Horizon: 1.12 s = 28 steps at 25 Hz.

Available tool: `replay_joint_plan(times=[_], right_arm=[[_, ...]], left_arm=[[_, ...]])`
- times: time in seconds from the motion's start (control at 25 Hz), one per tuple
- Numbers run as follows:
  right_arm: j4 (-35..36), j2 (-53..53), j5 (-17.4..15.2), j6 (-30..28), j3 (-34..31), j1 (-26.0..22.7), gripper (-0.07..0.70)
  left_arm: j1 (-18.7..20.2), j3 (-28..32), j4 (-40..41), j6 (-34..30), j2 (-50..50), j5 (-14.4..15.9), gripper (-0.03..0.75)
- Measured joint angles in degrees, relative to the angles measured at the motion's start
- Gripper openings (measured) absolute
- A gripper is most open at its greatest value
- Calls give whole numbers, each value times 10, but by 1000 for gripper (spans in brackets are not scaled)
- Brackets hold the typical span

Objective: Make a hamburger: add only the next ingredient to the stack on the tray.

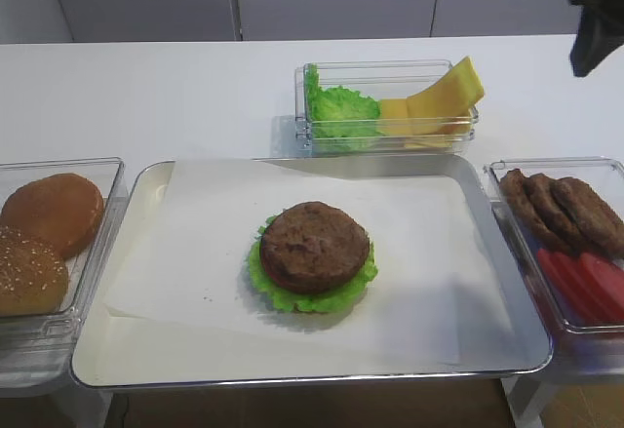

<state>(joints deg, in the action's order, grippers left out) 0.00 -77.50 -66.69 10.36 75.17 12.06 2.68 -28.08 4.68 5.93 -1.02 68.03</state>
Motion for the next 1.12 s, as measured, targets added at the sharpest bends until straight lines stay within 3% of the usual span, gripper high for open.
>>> replay_joint_plan(times=[0.48,0.76,1.12], right_arm=[[33,289,-32,-5,-243,-10,521],[21,513,-57,-5,-303,-10,490],[20,739,-57,-40,-365,-11,486]], left_arm=[[0,0,0,0,0,0,302],[0,0,0,0,0,0,302],[0,0,0,0,0,0,302]])
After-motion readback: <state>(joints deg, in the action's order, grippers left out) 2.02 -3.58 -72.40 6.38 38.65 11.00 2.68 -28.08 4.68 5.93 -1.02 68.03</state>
